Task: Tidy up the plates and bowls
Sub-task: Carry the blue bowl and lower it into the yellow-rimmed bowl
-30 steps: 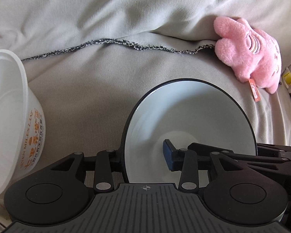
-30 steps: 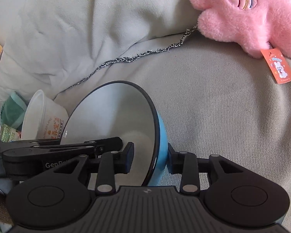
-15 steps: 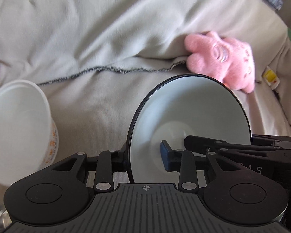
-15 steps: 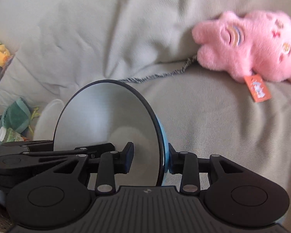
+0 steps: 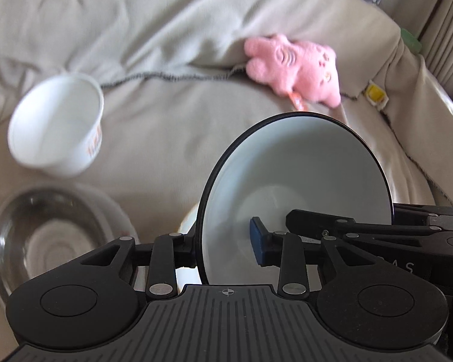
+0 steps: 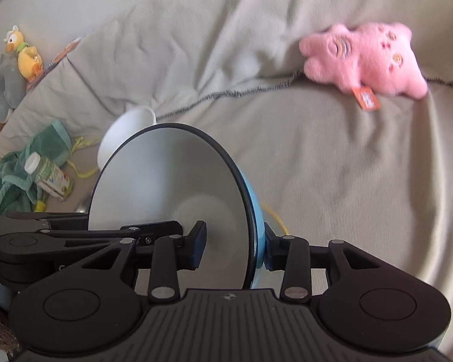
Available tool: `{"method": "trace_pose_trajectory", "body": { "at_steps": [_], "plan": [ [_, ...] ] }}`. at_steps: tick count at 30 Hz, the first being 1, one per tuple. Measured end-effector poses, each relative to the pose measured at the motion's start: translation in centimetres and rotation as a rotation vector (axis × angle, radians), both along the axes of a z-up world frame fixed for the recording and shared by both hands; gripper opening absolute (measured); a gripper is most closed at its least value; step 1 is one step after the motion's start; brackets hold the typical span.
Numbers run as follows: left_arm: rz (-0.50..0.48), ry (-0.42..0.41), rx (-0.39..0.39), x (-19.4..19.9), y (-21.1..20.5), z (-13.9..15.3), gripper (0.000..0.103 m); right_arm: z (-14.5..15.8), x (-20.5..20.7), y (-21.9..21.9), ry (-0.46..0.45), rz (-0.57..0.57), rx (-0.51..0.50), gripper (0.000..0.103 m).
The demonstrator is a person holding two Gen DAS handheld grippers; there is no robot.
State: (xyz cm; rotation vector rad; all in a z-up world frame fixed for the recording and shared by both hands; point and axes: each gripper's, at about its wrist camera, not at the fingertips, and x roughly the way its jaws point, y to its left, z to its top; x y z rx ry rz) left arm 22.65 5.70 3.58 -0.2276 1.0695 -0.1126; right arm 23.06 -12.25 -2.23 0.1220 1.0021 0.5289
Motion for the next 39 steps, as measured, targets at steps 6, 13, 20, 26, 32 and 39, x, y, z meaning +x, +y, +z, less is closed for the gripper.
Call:
{"method": "trace_pose_trajectory", "body": {
  "at_steps": [6, 13, 20, 26, 32, 39],
  "plan": [
    [-0.013, 0.082, -0.011, -1.3, 0.2, -4.1, 0.035, -3.9, -0.7, 0.5, 0.071, -0.005, -0.04, 0.038],
    [-0.012, 0.098, 0.006, -1.3, -0.1, -5.3, 0.03, -4.6, 0.2, 0.3, 0.063, -0.02, -0.047, 0.04],
    [0.011, 0.112, -0.004, -0.4, 0.1, -5.6, 0.03, -4.5, 0.4, 0.7, 0.034, -0.016, -0.055, 0.041],
    [0.002, 0.117, -0.004, -0.4, 0.3, -5.6, 0.025, -4.5, 0.6, 1.0, 0.028, -0.014, -0.064, 0.044],
    [-0.014, 0.119, -0.011, -0.4, 1.1, -4.9, 0.02, -4.8, 0.9, 1.6, 0.029, -0.004, -0.068, 0.046],
    [-0.019, 0.109, -0.03, -0.7, 2.1, -4.1, 0.02, -5.2, 1.0, 2.2, 0.04, 0.006, -0.076, 0.046]
  ]
}}
